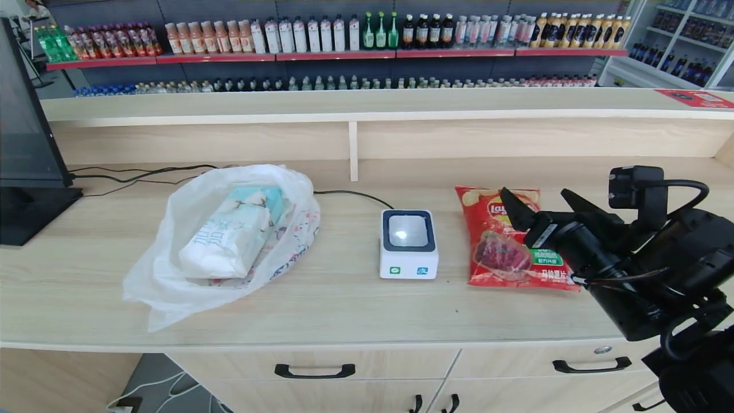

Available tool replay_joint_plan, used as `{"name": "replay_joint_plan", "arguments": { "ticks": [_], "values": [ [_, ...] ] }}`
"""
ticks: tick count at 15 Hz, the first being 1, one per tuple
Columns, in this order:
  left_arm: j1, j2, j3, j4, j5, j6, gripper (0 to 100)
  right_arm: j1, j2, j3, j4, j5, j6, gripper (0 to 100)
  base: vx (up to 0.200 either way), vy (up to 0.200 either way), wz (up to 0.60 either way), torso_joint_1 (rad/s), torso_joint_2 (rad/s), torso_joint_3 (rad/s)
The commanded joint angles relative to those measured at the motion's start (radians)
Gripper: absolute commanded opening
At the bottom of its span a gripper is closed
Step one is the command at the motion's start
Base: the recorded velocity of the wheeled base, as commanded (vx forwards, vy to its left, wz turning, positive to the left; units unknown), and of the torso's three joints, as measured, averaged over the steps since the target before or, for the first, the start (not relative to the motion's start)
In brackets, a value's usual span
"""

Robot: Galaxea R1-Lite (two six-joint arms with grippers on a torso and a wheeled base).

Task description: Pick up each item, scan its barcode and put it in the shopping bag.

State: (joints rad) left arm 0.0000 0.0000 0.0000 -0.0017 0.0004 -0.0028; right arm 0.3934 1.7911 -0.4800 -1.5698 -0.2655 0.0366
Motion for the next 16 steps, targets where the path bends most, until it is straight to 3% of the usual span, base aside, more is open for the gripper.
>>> {"name": "replay_joint_plan", "arguments": {
  "ticks": [1,6,10,13,16],
  "values": [
    [0.0,0.0,0.0,0.0,0.0,0.0,100,0.002,-0.001,0.012,-0.001,0.0,0.0,100,0.0,-0.2,0.0,-0.002,0.0,-0.002],
    [0.0,0.002,0.0,0.0,0.0,0.001,100,0.044,0.004,0.044,-0.001,0.0,0.0,100,0.0,-0.2,0.0,0.006,0.0,0.004],
    [0.0,0.0,0.0,0.0,0.0,0.001,100,0.165,0.007,0.064,-0.001,-0.003,-0.001,100,0.0,0.0,0.0,0.0,0.0,0.0],
    [0.0,0.002,0.0,0.0,0.001,0.001,100,0.278,-0.042,0.222,-0.001,-0.003,0.02,100,0.0,0.0,0.0,0.0,0.0,0.0],
    [0.0,0.002,0.0,0.0,0.001,0.001,100,0.301,-0.053,0.13,-0.001,-0.006,0.022,100,0.0,0.0,0.0,0.0,0.0,0.0]
  ]
}}
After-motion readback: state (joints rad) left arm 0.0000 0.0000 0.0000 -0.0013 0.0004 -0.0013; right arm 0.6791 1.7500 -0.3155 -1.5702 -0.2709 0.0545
